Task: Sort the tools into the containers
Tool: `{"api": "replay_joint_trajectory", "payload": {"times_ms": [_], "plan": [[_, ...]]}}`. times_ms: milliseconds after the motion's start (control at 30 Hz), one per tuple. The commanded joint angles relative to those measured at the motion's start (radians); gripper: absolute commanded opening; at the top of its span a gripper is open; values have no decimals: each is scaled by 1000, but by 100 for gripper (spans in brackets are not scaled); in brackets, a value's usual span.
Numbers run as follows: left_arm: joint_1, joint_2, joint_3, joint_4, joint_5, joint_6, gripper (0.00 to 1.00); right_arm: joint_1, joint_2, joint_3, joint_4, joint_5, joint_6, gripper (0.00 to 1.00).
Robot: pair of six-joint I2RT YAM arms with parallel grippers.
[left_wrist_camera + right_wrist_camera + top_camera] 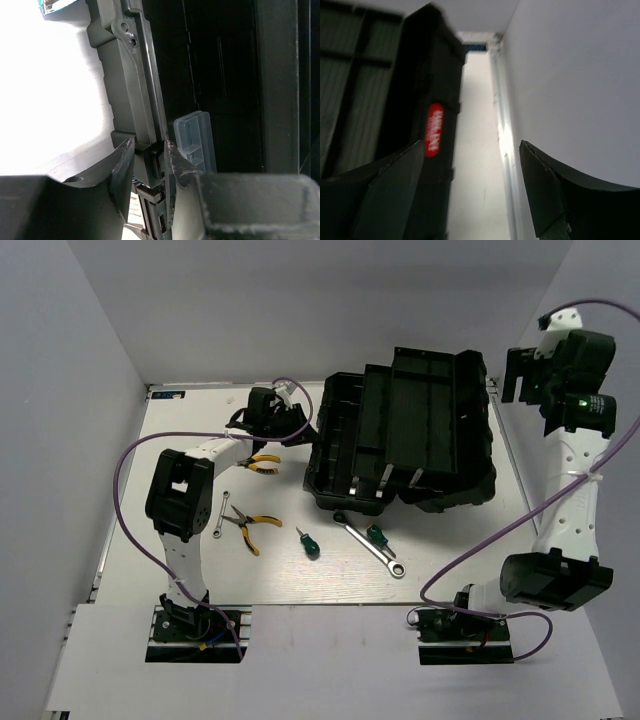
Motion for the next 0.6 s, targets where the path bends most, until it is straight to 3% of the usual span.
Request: {"api": "replay_joint_trajectory", "payload": {"times_ms": [0,200,433,567], "plan": [[31,23,9,-72,-87,-16,34,2,-48,-103,-16,-102,-8,82],[4,32,-11,-73,-143,-120,27,3,-102,-126,-124,-345,63,78],[-45,52,15,-131,-286,-188,5,6,-173,-225,-133,-402,92,78],[-65,3,-2,-185,-425,-197,0,5,-199,-273,-127,-405,88,78]]}}
